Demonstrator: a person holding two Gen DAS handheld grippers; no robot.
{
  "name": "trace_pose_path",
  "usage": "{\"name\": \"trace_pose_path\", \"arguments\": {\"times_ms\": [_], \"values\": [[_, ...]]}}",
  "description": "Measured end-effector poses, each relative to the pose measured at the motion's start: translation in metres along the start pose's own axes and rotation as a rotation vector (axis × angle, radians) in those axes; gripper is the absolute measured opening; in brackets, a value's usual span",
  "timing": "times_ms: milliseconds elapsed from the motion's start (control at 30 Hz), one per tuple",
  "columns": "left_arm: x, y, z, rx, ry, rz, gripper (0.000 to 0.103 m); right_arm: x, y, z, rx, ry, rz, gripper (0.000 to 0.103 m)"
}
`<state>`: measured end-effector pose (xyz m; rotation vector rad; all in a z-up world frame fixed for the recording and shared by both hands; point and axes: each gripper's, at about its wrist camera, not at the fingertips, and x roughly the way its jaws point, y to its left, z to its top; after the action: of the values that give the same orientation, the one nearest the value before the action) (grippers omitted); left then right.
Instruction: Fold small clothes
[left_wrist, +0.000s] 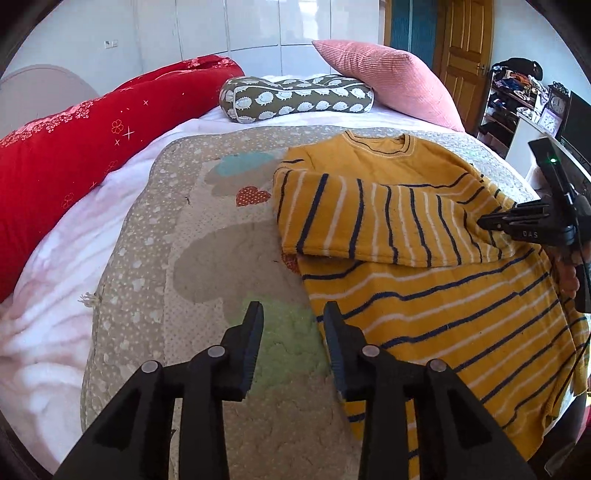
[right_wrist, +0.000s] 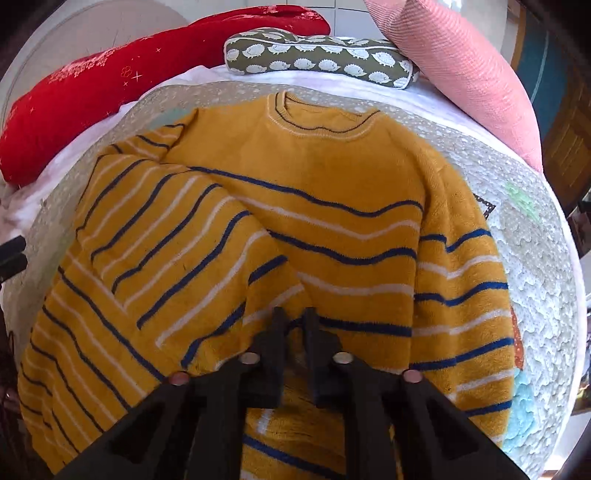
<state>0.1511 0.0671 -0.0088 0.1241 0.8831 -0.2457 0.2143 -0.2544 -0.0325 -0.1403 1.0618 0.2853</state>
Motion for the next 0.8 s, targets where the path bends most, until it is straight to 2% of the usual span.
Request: {"name": "trace_pose_path", "arguments": {"times_ms": [100, 133, 200, 267, 300, 333, 400, 500, 600, 633, 667, 700, 767, 800], "values": [[0.004, 0.008, 0.003, -0.051, 0.008, -0.024, 0.036, -0.031, -0.002, 0.011, -0.008, -0.094, -0.083, 0.005], [0.006, 0.010, 0.003, -0.069, 0.013, -0.028, 0.038, -0.039, -0.007, 0.018, -0.006, -0.121, -0.133, 0.005], [0.012, 0.011, 0.005, -0.097, 0.024, -0.033, 0.042, -0.045, -0.016, 0.034, 0.000, -0.160, -0.285, 0.006], [0.020, 0.011, 0.006, -0.122, 0.042, -0.044, 0.046, -0.039, -0.027, 0.045, 0.016, -0.165, -0.416, 0.007], [0.024, 0.011, 0.006, -0.136, 0.051, -0.056, 0.049, -0.033, -0.030, 0.047, 0.017, -0.141, -0.430, 0.008], [0.030, 0.011, 0.006, -0.151, 0.063, -0.073, 0.050, -0.031, -0.032, 0.050, 0.019, -0.118, -0.423, 0.008], [0.041, 0.010, 0.010, -0.169, 0.086, -0.097, 0.050, -0.040, -0.026, 0.046, 0.042, -0.155, -0.380, 0.010], [0.059, 0.008, 0.019, -0.189, 0.116, -0.127, 0.054, -0.056, -0.007, 0.034, 0.034, -0.203, -0.320, 0.026], [0.083, 0.000, 0.031, -0.193, 0.150, -0.127, 0.054, -0.059, 0.018, 0.023, 0.003, -0.211, -0.240, 0.026], [0.092, -0.003, 0.034, -0.192, 0.177, -0.110, 0.050, -0.059, 0.025, 0.021, -0.005, -0.210, -0.220, 0.026], [0.100, -0.003, 0.035, -0.197, 0.204, -0.084, 0.021, -0.059, 0.031, 0.019, -0.013, -0.211, -0.209, 0.026], [0.105, -0.001, 0.037, -0.213, 0.217, -0.066, 0.005, -0.058, 0.036, 0.017, -0.022, -0.210, -0.202, 0.026], [0.100, 0.014, 0.039, -0.295, 0.209, -0.084, 0.005, -0.057, 0.044, 0.016, -0.033, -0.207, -0.192, 0.026], [0.094, 0.022, 0.037, -0.321, 0.191, -0.068, 0.005, -0.057, 0.047, 0.016, -0.036, -0.208, -0.187, 0.026]]}}
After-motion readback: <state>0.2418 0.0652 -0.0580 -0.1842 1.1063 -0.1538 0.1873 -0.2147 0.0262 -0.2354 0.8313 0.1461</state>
